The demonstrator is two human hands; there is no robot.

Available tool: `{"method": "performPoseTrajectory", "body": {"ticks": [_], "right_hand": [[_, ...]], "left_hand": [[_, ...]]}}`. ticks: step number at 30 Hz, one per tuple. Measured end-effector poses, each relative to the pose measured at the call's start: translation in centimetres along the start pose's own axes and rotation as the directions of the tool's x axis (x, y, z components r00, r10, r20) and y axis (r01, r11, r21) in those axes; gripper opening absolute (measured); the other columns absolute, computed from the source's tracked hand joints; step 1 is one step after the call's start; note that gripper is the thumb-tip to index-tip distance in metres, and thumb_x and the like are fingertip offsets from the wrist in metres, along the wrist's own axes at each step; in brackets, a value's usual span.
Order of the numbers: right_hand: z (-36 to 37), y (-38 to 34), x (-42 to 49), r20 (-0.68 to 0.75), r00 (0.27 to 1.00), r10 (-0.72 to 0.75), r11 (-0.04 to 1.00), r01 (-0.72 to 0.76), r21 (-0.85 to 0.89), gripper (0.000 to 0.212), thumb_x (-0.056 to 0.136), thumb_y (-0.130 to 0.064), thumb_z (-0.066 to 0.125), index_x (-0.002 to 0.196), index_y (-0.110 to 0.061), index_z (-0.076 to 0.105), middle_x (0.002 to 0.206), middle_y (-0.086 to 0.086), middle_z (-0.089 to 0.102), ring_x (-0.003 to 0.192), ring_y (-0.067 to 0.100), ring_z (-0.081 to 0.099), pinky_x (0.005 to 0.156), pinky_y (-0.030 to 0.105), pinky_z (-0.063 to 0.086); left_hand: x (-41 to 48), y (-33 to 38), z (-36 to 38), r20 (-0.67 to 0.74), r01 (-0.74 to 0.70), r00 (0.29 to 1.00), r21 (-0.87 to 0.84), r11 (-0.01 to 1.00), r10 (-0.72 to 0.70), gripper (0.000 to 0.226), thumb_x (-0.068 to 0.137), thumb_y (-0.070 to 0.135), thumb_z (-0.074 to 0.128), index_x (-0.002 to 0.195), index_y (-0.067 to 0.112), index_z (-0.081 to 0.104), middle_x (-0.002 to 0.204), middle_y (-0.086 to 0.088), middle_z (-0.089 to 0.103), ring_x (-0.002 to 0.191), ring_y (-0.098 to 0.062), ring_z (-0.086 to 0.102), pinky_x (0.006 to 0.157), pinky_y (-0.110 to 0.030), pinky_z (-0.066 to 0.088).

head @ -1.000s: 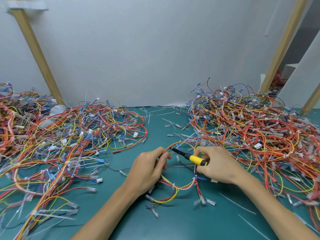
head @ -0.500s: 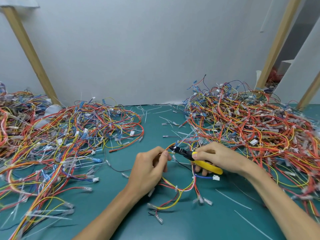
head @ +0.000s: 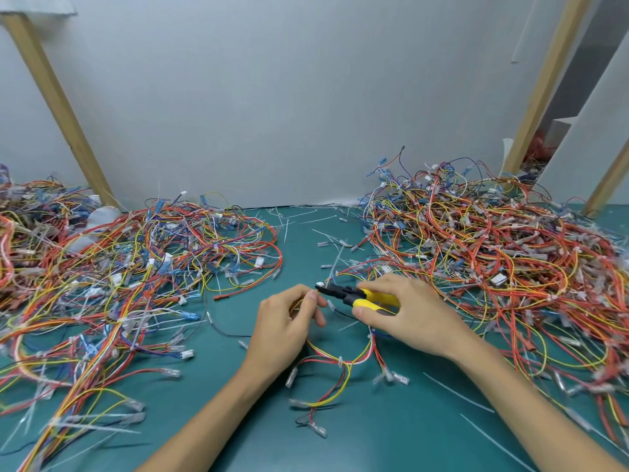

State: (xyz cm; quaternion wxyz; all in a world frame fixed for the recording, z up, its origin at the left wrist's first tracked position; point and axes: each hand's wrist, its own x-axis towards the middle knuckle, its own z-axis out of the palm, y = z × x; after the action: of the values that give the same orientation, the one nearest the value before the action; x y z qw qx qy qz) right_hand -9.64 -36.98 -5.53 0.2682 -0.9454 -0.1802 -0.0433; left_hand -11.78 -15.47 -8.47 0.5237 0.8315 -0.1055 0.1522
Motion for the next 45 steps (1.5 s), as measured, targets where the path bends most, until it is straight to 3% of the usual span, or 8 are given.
{"method": "performPoseTrajectory", "body": {"ticks": [6,14,18,21,28,37,45], "right_hand": [[0.1,0.1,-0.2,-0.058,0.997,-0.047,0.997,0.043,-0.064,0.052,0.084,-0.061,0.061,0.128,-0.033,0.062,0.117,-0.021,0.057,0.11,0.008,0.055,0.097,0.034,0.043],[0.4,-0.2,-0.4,-0.087,0.991,-0.102,0.984,0.088,-0.155,0.066,0.086,-0.071,0.038,0.132,-0.028,0.058,0.121,-0.018,0.057,0.112,0.011,0.051,0.099,0.032,0.037],[0.4,-0.7,-0.7,-0.192,0.969,-0.155,0.967,0.109,-0.231,0.05,0.088,-0.062,0.054,0.119,-0.025,0.067,0.109,-0.013,0.065,0.1,0.016,0.059,0.092,0.035,0.045],[0.3,-0.9,-0.8,-0.226,0.964,-0.137,0.973,0.087,-0.215,0.048,0.082,-0.063,0.051,0.11,-0.029,0.069,0.1,-0.015,0.064,0.093,0.013,0.06,0.085,0.03,0.047],[1.3,-0.6,-1.0,-0.197,0.978,-0.071,0.993,0.05,-0.111,0.043,0.086,-0.06,0.058,0.118,-0.033,0.066,0.101,-0.018,0.058,0.094,0.005,0.056,0.079,0.022,0.043],[1.9,-1.0,-1.1,-0.304,0.938,-0.168,0.966,0.095,-0.241,0.051,0.086,-0.058,0.051,0.12,-0.023,0.065,0.1,-0.007,0.061,0.097,0.017,0.055,0.086,0.032,0.045],[1.9,-0.9,-1.0,-0.356,0.903,-0.241,0.943,0.131,-0.306,0.04,0.084,-0.055,0.052,0.095,-0.021,0.07,0.081,-0.006,0.062,0.076,0.02,0.061,0.067,0.037,0.052]], "left_hand": [[0.4,-0.7,0.0,-0.008,0.07,0.997,-0.067,0.995,-0.07,0.025,0.101,0.017,0.048,0.085,0.018,0.067,0.068,0.007,0.066,0.04,-0.013,0.044,0.047,-0.022,0.04],[0.5,-0.9,-0.3,-0.013,0.07,0.997,-0.128,0.989,-0.073,0.025,0.101,0.015,0.047,0.085,0.016,0.067,0.07,0.004,0.067,0.036,-0.011,0.042,0.045,-0.017,0.038],[0.6,-1.0,-0.3,-0.005,0.068,0.998,-0.127,0.99,-0.07,0.025,0.101,0.015,0.047,0.086,0.016,0.067,0.071,0.004,0.067,0.037,-0.011,0.042,0.045,-0.019,0.039],[0.6,-1.0,-0.3,0.007,0.065,0.998,-0.112,0.992,-0.065,0.025,0.101,0.016,0.048,0.086,0.017,0.067,0.072,0.004,0.068,0.038,-0.012,0.043,0.046,-0.02,0.04],[0.7,-1.1,-0.5,0.031,0.094,0.996,-0.189,0.978,-0.089,0.025,0.102,0.014,0.047,0.09,0.014,0.068,0.078,0.001,0.071,0.038,-0.013,0.041,0.048,-0.021,0.039],[0.7,-1.1,-0.8,0.09,0.093,0.993,-0.212,0.973,-0.075,0.023,0.101,0.014,0.047,0.094,0.013,0.069,0.087,0.002,0.075,0.04,-0.015,0.041,0.051,-0.023,0.041],[0.7,-1.1,-0.8,0.085,0.099,0.993,-0.22,0.971,-0.082,0.023,0.101,0.014,0.047,0.095,0.014,0.069,0.087,0.002,0.076,0.04,-0.014,0.041,0.052,-0.023,0.041]]}}
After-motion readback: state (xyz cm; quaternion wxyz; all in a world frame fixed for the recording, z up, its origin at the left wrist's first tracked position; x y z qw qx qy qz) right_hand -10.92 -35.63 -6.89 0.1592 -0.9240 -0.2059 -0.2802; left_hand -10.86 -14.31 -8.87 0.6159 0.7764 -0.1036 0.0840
